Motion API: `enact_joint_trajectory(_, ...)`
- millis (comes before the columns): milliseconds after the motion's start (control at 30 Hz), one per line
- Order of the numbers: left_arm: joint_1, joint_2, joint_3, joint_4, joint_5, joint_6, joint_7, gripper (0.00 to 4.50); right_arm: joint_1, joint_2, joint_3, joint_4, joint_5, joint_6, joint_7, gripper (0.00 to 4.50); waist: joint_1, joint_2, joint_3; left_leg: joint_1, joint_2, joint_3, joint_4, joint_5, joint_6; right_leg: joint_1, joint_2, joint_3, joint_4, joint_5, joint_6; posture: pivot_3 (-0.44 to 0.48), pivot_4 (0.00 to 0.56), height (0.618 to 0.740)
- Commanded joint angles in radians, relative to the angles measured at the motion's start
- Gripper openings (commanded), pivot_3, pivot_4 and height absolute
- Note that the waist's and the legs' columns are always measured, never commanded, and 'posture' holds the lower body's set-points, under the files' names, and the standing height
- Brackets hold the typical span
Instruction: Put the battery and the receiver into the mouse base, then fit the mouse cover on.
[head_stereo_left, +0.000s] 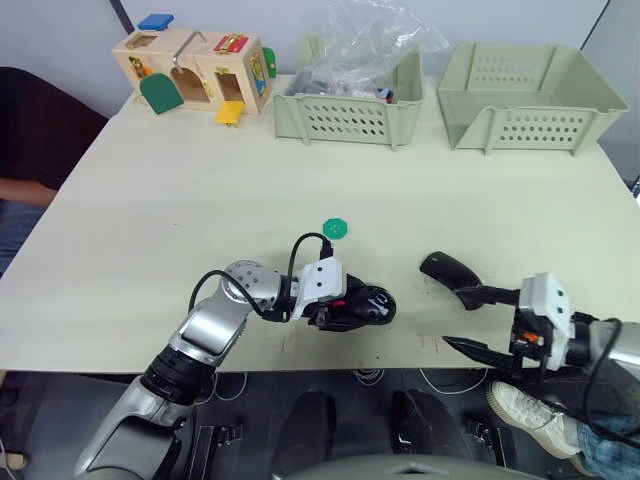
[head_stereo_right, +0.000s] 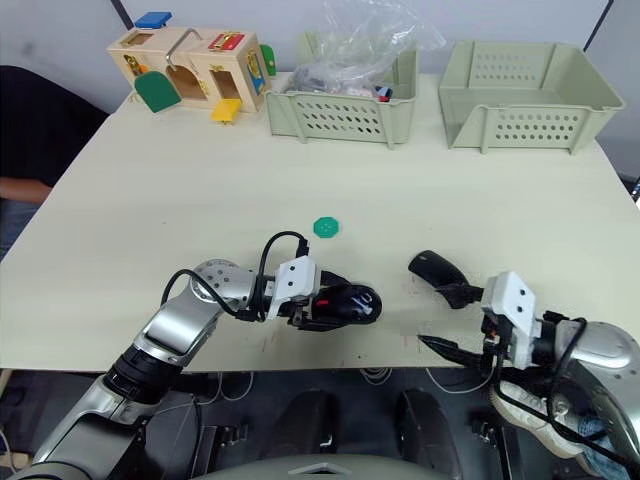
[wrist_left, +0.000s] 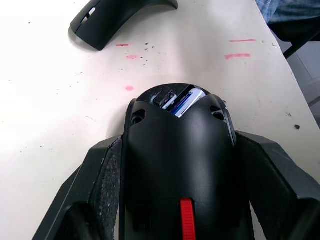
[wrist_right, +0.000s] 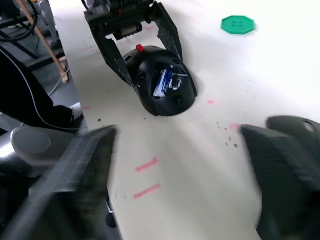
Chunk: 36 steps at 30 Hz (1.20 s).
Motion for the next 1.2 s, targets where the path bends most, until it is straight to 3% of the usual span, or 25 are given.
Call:
enact_joint_trajectory(33, 0.010, 0.016, 0.000, 0.029, 0.029, 0.002, 0.006, 2.89, 0.034, -0.015, -0.068, -0.055, 0.039, -0.025, 0.031, 4.37, 0.001, 0.000, 0.000, 0.000, 0.000, 0.000, 0.000, 0.000, 0.000, 0.000, 0.000, 0.000, 0.000, 0.000, 0.000, 0.000, 0.150, 0.740)
enact_joint_trajectory(133, 0.009, 0.016, 0.001, 0.032, 0.026, 0.002, 0.003, 2.89, 0.056, -0.010, -0.084, -0.063, 0.045, -0.030, 0.034, 4.37, 0.001, 0.000, 0.000, 0.000, 0.000, 0.000, 0.000, 0.000, 0.000, 0.000, 0.000, 0.000, 0.000, 0.000, 0.000, 0.000, 0.150, 0.740)
enact_joint_trajectory(200, 0.008, 0.001, 0.026, 0.022, -0.007, 0.029, 0.014, 3.92, 0.064, -0.003, -0.086, -0.069, 0.050, -0.031, 0.028, 4.50, 0.000, 0.000, 0.000, 0.000, 0.000, 0.000, 0.000, 0.000, 0.000, 0.000, 0.000, 0.000, 0.000, 0.000, 0.000, 0.000, 0.150, 0.740)
enact_joint_trajectory(267, 0.008, -0.005, 0.041, 0.012, -0.024, 0.045, 0.022, 4.46, 0.070, -0.001, -0.086, -0.072, 0.048, -0.034, 0.028, 4.50, 0.001, 0.000, 0.000, 0.000, 0.000, 0.000, 0.000, 0.000, 0.000, 0.000, 0.000, 0.000, 0.000, 0.000, 0.000, 0.000, 0.150, 0.740)
enact_joint_trajectory(367, 0.026, 0.011, 0.078, -0.038, -0.072, 0.062, 0.002, 4.46, 0.072, 0.007, -0.091, -0.078, 0.052, -0.026, 0.012, 4.50, 0.002, 0.000, 0.000, -0.001, 0.000, 0.000, 0.000, 0.000, 0.000, 0.000, 0.000, 0.000, 0.000, 0.000, 0.000, 0.000, 0.150, 0.740)
enact_joint_trajectory(733, 0.319, 0.199, 0.489, -0.313, -0.451, 0.286, -0.042, 4.46, 0.049, -0.020, -0.163, -0.049, 0.042, 0.086, -0.118, 4.50, 0.000, 0.000, 0.001, 0.000, 0.001, 0.001, 0.000, 0.000, 0.000, -0.001, -0.001, 0.001, 0.000, -0.001, -0.001, 0.000, 0.150, 0.740)
enact_joint_trajectory(833, 0.405, 0.143, 0.590, -0.308, -0.533, 0.216, -0.056, 4.46, 0.026, -0.047, -0.148, -0.048, 0.020, 0.115, -0.137, 4.50, 0.004, 0.000, 0.001, 0.000, 0.000, 0.002, -0.001, 0.000, 0.000, -0.001, -0.002, 0.001, -0.001, -0.001, -0.001, 0.000, 0.150, 0.740)
enact_joint_trajectory(933, 0.487, 0.149, 0.676, -0.297, -0.575, 0.163, -0.138, 4.46, -0.007, -0.067, -0.140, -0.046, 0.035, 0.200, -0.174, 4.50, 0.002, 0.000, 0.001, 0.000, 0.000, 0.002, -0.001, 0.000, 0.000, -0.001, -0.002, 0.001, -0.001, -0.001, -0.001, 0.000, 0.150, 0.740)
enact_joint_trajectory(1033, 0.524, 0.155, 0.764, -0.286, -0.693, 0.213, -0.165, 4.46, -0.064, -0.095, -0.133, -0.048, -0.005, 0.327, -0.285, 4.50, 0.001, 0.000, 0.001, -0.001, 0.000, 0.002, -0.001, 0.000, 0.000, -0.001, -0.002, 0.000, -0.001, -0.001, -0.001, 0.000, 0.150, 0.740)
enact_joint_trajectory(1200, 0.630, 0.144, 0.847, -0.298, -0.724, 0.186, -0.192, 4.46, -0.150, -0.076, -0.115, -0.019, 0.041, 0.418, -0.318, 4.50, 0.001, 0.000, 0.002, 0.000, 0.000, 0.003, -0.002, 0.000, 0.000, -0.001, -0.002, 0.001, -0.002, -0.001, -0.002, 0.000, 0.150, 0.740)
